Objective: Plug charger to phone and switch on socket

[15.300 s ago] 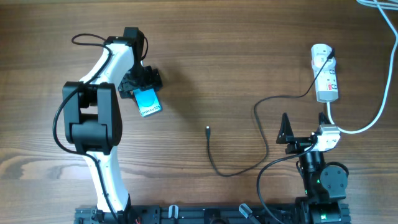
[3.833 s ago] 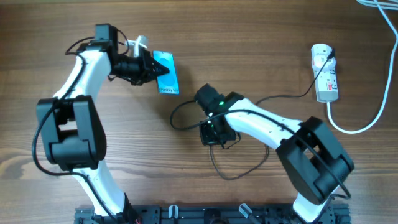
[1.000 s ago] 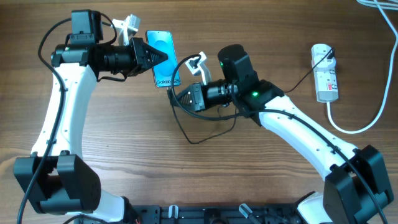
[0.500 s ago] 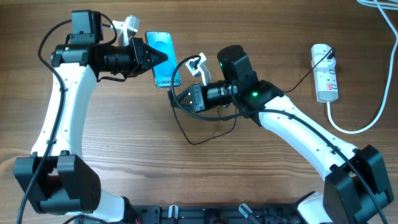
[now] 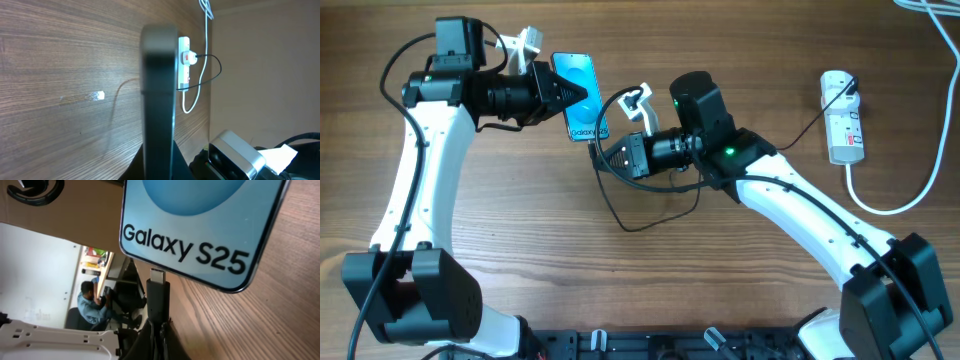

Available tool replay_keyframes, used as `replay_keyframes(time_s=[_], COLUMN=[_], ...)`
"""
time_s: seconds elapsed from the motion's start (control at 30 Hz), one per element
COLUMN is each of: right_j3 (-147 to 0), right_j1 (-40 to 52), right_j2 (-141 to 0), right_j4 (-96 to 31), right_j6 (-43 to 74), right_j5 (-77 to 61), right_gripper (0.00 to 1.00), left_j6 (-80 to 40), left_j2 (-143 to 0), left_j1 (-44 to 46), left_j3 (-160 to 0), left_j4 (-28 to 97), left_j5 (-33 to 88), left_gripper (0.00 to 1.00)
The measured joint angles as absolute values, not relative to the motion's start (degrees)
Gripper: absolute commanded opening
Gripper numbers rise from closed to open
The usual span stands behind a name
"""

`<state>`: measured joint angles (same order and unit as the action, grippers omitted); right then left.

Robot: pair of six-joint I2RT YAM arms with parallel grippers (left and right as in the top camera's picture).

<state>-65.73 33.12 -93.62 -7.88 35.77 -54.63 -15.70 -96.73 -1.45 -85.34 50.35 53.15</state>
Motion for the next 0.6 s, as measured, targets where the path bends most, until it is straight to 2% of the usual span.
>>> replay_keyframes(time_s=[0.6], right_j3=[-65.7], right_j1=[33.1], right_j2=[-93.6], right_j4=[-7.9], right_j6=[36.0], right_j5=[-53.9], right_gripper=[0.04], left_j6=[-18.8], left_j2=[-96.7], left_j1=[-1.5], left_j3=[-85.3], left_j4=[50.3], left_j5=[53.4], left_gripper=[0.04])
